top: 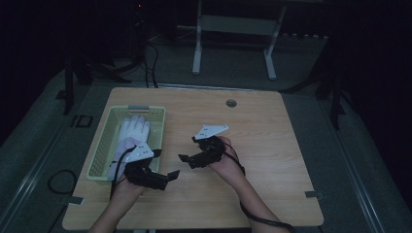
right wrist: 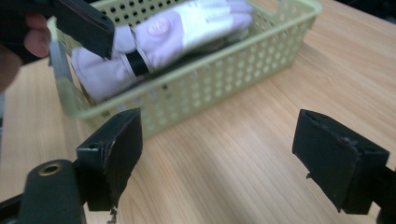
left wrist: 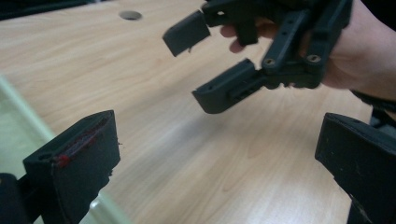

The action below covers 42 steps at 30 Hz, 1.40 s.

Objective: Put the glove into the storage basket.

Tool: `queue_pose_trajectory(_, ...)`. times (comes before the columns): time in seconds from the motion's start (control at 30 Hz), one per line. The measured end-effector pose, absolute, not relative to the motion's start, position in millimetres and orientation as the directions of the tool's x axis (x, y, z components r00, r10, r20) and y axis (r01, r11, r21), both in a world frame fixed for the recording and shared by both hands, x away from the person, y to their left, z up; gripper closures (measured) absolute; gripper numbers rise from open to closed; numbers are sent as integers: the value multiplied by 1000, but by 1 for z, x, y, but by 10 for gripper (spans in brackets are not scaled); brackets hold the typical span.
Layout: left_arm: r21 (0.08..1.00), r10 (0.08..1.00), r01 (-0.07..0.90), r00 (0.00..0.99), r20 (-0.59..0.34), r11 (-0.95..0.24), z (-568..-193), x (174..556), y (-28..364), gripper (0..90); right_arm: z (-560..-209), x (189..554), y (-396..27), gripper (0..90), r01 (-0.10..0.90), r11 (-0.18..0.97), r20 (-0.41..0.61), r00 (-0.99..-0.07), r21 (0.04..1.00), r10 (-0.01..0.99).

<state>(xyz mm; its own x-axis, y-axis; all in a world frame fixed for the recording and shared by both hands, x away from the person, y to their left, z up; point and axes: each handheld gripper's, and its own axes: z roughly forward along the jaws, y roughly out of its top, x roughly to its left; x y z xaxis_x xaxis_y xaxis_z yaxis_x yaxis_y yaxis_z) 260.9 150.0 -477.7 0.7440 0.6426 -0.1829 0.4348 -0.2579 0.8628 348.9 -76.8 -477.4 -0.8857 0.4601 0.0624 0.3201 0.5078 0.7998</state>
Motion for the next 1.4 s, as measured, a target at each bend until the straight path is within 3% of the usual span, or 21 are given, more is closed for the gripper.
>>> queue_pose_trajectory(0.53,851,521,374,841,-144,-369,-496,251,93,0,-502,342,-129,160,344,515,53,-866,785,498)
queue_pose_trajectory(1.17,806,468,377,872,-144,-455,-530,249,55,1,-531,325,-182,159,332,542,-15,-843,772,538)
queue_pose_trajectory(1.4,815,405,350,901,-157,-462,-541,253,44,0,-543,319,-203,153,355,530,0,-831,770,557)
